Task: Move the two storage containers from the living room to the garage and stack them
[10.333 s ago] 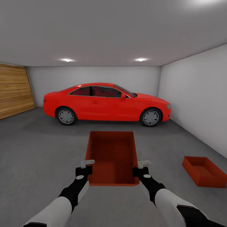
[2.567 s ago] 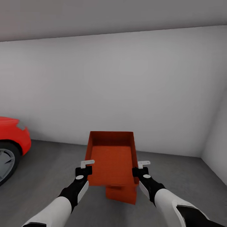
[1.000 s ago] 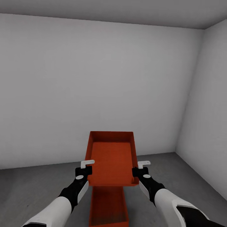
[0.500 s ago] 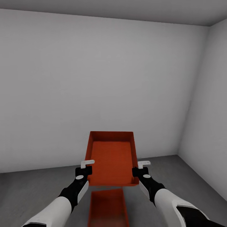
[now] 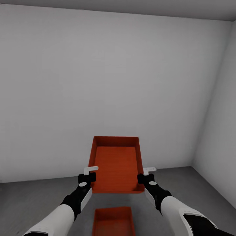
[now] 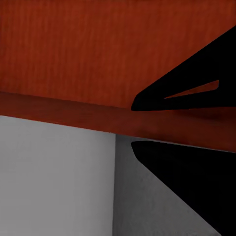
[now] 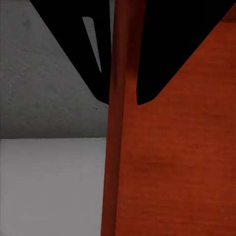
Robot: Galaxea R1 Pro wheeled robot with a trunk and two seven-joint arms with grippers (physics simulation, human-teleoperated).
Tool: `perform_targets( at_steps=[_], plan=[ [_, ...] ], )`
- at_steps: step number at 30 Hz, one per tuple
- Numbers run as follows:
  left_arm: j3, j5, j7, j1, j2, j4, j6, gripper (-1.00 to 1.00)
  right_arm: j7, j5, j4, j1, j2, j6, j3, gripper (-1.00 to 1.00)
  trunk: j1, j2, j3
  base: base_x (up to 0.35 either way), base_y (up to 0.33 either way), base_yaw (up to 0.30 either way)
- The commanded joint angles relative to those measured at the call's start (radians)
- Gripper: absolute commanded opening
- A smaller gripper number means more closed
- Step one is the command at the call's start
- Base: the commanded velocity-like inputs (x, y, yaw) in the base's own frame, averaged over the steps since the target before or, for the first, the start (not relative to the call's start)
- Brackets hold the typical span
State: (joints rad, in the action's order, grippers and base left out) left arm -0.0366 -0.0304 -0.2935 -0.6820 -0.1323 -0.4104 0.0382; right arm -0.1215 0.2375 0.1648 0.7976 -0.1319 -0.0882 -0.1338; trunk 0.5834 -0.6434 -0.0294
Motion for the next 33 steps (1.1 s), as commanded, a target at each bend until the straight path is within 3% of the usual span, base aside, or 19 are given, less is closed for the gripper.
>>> perform_targets(
  at_steps=[1,33],
  plan=[
    [0.001,-0.003,-0.013,-0.001,0.037,0.002,0.003,-1.0,-0.046,0.016,0.007,0.002,0.005,-0.004,-0.053,-1.0,0.001,-0.002,-0.002,0.214,0.0,0.241],
    [0.001,-0.003,-0.013,-0.001,0.037,0.002,0.008,-1.0,-0.046,0.017,0.007,0.002,0.005,-0.004,-0.053,-1.0,0.001,-0.002,-0.002,0.011,0.0,0.023]
  ],
)
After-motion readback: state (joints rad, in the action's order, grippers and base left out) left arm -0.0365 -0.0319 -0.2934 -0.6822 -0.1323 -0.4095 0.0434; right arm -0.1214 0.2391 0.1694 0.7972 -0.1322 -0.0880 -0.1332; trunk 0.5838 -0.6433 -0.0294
